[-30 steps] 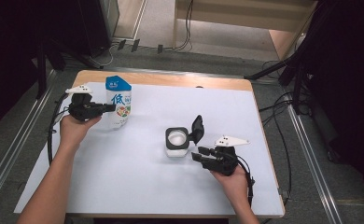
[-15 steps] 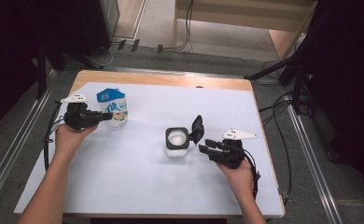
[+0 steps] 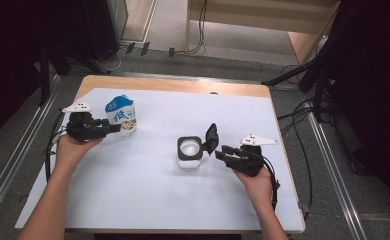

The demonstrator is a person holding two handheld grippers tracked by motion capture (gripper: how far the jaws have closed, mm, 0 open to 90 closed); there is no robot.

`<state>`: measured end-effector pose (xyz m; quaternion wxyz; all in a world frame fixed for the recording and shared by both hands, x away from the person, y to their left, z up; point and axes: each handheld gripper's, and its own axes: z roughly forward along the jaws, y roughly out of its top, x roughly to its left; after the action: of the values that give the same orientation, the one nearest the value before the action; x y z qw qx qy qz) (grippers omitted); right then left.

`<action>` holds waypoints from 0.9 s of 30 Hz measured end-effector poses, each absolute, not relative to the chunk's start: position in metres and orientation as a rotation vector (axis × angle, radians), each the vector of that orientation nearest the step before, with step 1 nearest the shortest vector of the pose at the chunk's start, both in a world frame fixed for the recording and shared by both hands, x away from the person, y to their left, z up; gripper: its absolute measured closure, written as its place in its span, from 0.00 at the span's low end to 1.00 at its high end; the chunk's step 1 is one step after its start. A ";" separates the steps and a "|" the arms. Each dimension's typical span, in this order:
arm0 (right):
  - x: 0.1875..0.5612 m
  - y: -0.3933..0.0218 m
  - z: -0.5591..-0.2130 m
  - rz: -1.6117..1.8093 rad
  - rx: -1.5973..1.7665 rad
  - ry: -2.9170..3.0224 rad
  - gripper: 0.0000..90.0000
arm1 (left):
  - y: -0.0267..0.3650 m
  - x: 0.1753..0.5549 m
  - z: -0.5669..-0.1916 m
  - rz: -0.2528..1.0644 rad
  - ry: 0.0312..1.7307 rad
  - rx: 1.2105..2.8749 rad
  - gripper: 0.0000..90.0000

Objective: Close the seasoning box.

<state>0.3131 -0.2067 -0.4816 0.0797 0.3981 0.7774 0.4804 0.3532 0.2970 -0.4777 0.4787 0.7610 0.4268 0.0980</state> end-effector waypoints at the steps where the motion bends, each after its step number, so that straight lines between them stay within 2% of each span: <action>1: 0.314 -0.207 -0.481 1.443 1.194 2.323 0.68 | 0.296 0.353 -0.478 0.247 1.059 1.865 0.52; 5: 0.317 -0.207 -0.479 1.436 1.214 2.318 0.68 | 0.299 0.350 -0.479 0.242 1.084 1.886 0.44; 13: 0.323 -0.207 -0.474 1.454 1.222 2.304 0.71 | 0.301 0.332 -0.480 0.288 1.074 1.899 0.40; 27: 0.339 -0.205 -0.458 1.482 1.254 2.321 0.96 | 0.306 0.310 -0.490 0.253 1.095 1.923 0.41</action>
<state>0.3394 -0.2048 -0.4577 0.0578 0.4136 0.7659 0.4888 0.3103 0.3063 -0.4901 0.4416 0.7746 0.4411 0.1018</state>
